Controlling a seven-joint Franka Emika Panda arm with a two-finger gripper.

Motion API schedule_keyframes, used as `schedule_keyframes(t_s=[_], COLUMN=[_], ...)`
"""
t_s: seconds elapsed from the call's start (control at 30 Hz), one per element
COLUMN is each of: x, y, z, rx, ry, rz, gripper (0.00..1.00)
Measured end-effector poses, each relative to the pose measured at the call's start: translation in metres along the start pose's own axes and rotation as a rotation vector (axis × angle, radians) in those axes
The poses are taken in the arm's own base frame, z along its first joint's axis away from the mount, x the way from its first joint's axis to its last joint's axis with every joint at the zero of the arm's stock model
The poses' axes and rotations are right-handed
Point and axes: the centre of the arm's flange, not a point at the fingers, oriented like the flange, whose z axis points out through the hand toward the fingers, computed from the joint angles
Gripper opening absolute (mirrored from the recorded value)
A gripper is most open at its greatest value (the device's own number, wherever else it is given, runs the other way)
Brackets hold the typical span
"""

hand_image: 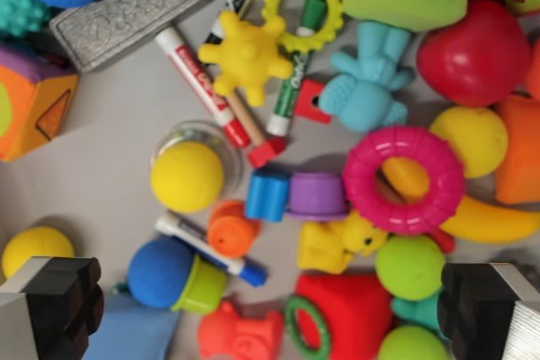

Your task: Pick an object from the bin

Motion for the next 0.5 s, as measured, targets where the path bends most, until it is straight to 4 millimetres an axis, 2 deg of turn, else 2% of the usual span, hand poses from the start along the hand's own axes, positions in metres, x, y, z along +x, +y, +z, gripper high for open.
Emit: schedule_keyframes(t_s=[0.5], x=[-0.025], y=[0.002], z=[0.038], rx=[-0.012], ry=[0.004], rz=[0.178], gripper=[1.0])
